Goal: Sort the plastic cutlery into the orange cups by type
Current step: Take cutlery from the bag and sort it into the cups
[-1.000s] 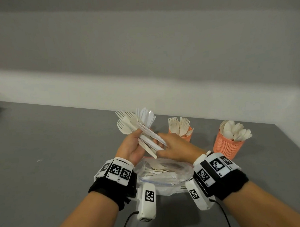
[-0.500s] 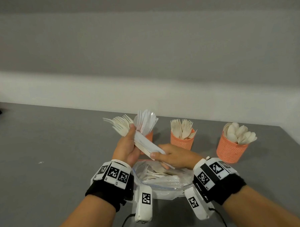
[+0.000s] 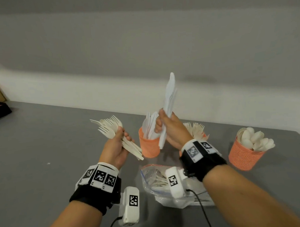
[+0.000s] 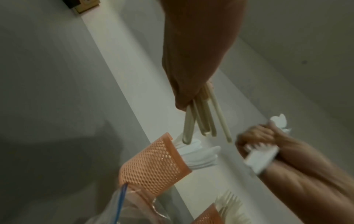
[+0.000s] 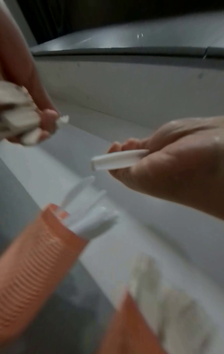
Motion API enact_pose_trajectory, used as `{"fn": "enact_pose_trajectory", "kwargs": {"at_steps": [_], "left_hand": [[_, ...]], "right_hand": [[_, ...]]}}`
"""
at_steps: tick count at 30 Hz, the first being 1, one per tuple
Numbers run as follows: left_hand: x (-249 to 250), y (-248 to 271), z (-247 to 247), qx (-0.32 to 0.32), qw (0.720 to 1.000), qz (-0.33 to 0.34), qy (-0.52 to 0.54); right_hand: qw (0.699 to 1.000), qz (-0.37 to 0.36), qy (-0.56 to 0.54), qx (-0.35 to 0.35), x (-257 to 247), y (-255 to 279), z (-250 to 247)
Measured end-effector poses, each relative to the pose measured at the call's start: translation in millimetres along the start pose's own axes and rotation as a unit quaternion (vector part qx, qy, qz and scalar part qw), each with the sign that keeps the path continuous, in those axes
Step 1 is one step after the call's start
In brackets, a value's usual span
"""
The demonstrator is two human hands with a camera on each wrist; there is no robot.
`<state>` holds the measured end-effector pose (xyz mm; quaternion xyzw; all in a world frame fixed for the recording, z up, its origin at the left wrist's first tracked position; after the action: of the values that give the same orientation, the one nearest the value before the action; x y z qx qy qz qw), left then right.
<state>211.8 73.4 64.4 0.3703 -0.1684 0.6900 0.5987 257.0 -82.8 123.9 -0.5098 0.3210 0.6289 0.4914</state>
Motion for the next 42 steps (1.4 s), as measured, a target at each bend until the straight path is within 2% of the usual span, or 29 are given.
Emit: {"fn": "enact_pose_trajectory", "kwargs": {"at_steps": [2,5,9,16,19,21,24,27,28,30,34,37,39,42], "left_hand": [[1.3,2.4,2.6,-0.017,1.0,-0.001,-0.019],[2.9,5.5,3.9,-0.035,0.998,-0.004,-0.043],[3.1,5.8,6.7,-0.059,0.997,-0.01,-0.053],[-1.2,-4.4,11.1,-0.081,0.992,-0.022,-0.09],[-3.7,-9.1,14.2,-0.094,0.991,-0.026,-0.096],[-6.5,-10.7,16.1,-0.103,0.99,-0.034,-0.094],[-12.4,-9.1,23.9,-0.131,0.986,-0.052,-0.094],[-19.4,-5.7,34.8,-0.159,0.98,-0.073,-0.097],[-21.3,-5.1,38.4,-0.164,0.978,-0.078,-0.099],[-25.3,-3.1,45.1,-0.172,0.976,-0.087,-0.1],[-35.9,4.2,60.5,-0.192,0.97,-0.107,-0.108],[-48.7,12.7,75.0,-0.218,0.962,-0.125,-0.108],[-57.8,18.2,83.7,-0.223,0.962,-0.128,-0.092],[-70.7,27.9,99.5,-0.238,0.96,-0.135,-0.056]], "right_hand": [[0.998,-0.019,0.004,0.065,10.9,-12.4,8.1],[0.974,-0.088,0.117,0.173,5.2,-21.9,-2.1],[0.956,-0.15,0.123,0.219,-6.8,-40.8,-14.3],[0.949,-0.16,0.188,0.198,4.6,-62.0,-20.9],[0.938,-0.158,0.254,0.175,8.7,-66.2,-19.5],[0.924,-0.145,0.327,0.137,13.7,-69.4,-12.6],[0.894,-0.127,0.429,0.031,18.8,-70.7,9.8],[0.863,-0.206,0.461,0.016,-10.9,-58.7,25.3],[0.86,-0.238,0.451,0.028,-26.5,-49.9,28.7],[0.872,-0.268,0.408,0.041,-50.8,-31.6,31.7],[0.892,-0.229,0.384,0.064,-67.1,-2.5,18.6],[0.897,-0.076,0.434,0.043,-37.0,5.5,0.6],[0.904,-0.018,0.427,0.033,-17.6,15.0,-8.0],[0.946,-0.007,0.3,0.121,-13.7,30.8,-38.8]]}}
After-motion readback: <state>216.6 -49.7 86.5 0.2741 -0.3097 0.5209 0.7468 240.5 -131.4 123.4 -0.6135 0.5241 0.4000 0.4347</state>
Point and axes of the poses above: each hand's wrist, its own y-axis away from the middle knuckle, its own z-axis out of the palm, x = y × z, the point moved 10 cm from there along -y, towards the middle knuckle, and after that the axes turned 2 degrees about y, right-handed, at the moved point
